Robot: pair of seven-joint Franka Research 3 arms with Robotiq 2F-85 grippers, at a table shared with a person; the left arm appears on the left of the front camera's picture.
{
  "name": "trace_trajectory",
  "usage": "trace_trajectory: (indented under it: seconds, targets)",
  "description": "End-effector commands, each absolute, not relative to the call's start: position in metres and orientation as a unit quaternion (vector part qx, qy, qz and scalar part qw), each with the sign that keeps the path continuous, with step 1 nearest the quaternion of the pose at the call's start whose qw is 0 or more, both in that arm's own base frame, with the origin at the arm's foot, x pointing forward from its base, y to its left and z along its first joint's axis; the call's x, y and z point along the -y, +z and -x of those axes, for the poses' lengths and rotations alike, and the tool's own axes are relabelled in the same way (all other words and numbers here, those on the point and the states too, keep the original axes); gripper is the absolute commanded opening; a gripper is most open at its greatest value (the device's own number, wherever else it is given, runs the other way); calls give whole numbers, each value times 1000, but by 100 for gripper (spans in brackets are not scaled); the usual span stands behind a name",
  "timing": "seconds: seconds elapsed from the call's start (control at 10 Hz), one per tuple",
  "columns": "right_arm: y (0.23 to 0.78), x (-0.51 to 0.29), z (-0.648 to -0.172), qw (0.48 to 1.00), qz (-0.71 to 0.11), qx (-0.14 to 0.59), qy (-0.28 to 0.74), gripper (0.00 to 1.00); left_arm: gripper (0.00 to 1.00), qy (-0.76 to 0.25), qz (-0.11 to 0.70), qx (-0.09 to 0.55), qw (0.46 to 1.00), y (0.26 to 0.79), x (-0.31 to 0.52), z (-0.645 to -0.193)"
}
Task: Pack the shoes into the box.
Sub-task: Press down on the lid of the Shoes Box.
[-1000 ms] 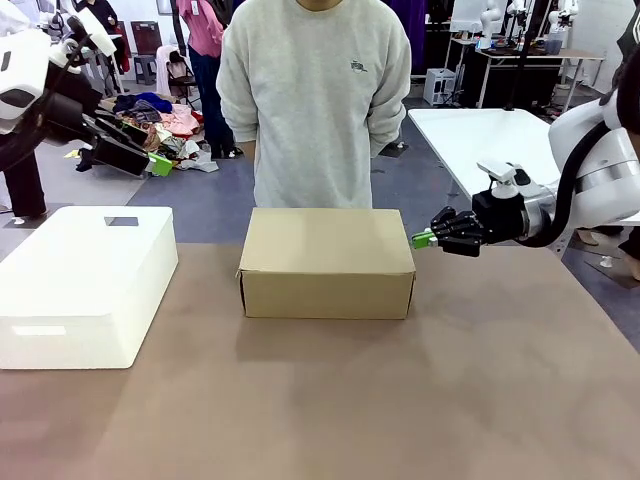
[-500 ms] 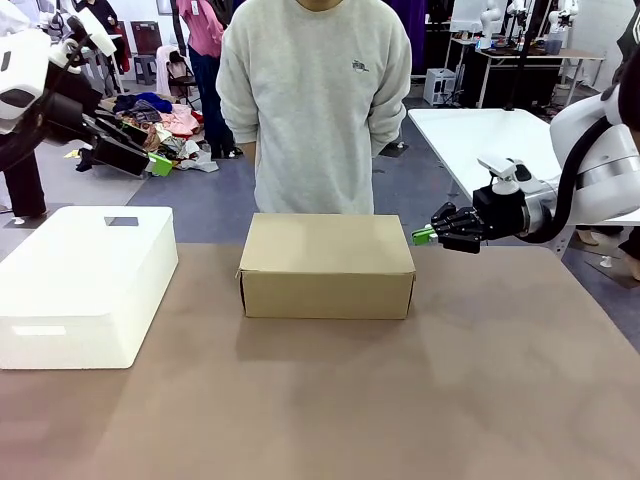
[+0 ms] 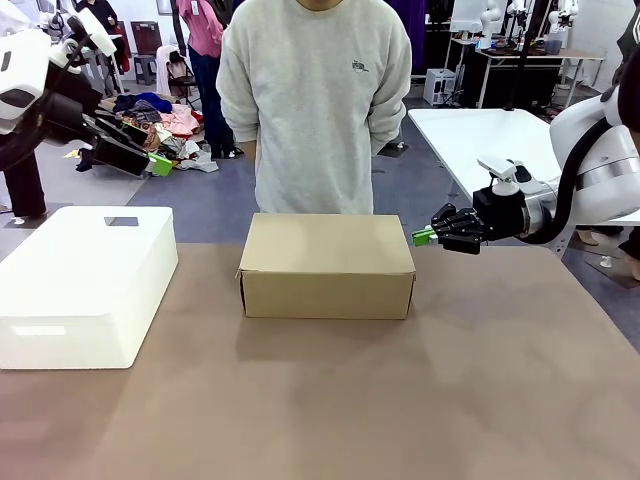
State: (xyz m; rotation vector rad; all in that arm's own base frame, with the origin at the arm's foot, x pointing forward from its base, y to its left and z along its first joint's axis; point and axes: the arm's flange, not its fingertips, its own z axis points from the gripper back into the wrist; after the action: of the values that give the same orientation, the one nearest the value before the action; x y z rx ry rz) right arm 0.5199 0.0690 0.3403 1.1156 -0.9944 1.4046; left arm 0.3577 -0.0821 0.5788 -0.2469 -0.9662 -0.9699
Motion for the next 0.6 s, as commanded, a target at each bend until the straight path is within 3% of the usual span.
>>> trace_trajectory:
  seconds: [0.0, 0.5]
  targets:
    - [340, -69, -520, 519, -465, 415, 586, 0, 100, -447, 118, 446, 767, 579, 82, -358]
    - [383, -58, -511, 585, -433, 364, 582, 0, 100, -447, 118, 446, 767, 579, 82, -358]
